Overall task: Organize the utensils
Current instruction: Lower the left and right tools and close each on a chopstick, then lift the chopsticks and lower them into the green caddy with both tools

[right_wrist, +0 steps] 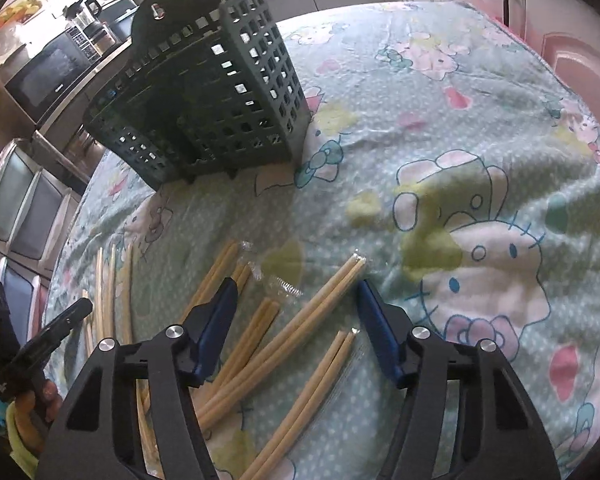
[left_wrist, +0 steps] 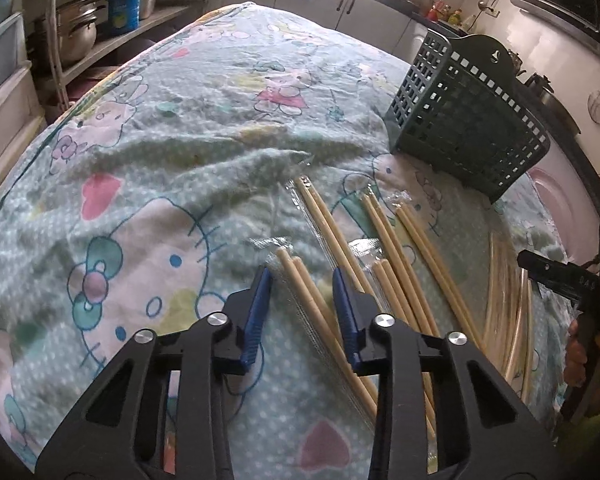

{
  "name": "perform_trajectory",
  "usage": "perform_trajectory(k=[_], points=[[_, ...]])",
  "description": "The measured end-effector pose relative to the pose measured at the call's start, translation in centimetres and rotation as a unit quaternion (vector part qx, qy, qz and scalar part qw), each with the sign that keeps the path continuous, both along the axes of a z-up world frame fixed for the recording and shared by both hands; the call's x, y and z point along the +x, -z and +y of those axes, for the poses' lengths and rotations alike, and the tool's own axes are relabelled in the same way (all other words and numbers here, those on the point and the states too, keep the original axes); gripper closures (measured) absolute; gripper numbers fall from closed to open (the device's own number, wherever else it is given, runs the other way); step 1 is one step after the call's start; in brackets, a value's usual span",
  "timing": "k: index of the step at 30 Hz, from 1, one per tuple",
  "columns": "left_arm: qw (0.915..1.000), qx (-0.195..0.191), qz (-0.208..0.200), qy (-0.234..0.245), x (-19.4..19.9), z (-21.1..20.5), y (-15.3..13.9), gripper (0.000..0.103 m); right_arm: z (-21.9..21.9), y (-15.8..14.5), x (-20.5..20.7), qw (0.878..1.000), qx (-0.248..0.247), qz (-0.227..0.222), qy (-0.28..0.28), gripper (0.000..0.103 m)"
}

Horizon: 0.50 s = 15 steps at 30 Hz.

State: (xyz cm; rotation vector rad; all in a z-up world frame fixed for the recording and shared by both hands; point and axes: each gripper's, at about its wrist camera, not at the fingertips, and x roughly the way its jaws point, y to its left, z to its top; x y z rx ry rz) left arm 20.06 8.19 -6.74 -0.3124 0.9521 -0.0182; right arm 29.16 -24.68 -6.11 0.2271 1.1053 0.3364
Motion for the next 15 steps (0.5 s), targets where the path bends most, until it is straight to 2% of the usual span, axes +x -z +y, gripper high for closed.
perform_trajectory(k=[5,8,11,12,13,15], points=[[1.0,0.001,0.005,0.002,1.0,0.4,0.0,0.086,-0.5,0.2,1.1,1.0,0.01,0.016,0.004,0.052],[1.0,0.006,0.007,0.004,1.5,0.4,-0.1,0.089,-0.7,0.3,1.8,1.0,0.005,0.021,0.007,0.062],[0.9999,0.008,0.008,0.006,1.9,0.4,-0.3,0.093,-1.0,0.3,2.3,1.0,0.004,0.023,0.014,0.081],[0.9999,0.008,0.006,0.007,2.0,0.5,-0.4,0.097,-1.3,0.3,2.5,0.999,0.015,0.025,0.015,0.086],[0.9999,0.006,0.003,0.009,2.0,0.5,-0.6,0.098,-1.5,0.3,2.6,0.999,0.027,0.027,0.014,0.091],[0.9999,0.009,0.0,0.014,1.8,0.4,-1.1,0.098,-1.6,0.1,2.6,0.999,0.038,0.027,0.011,0.093]])
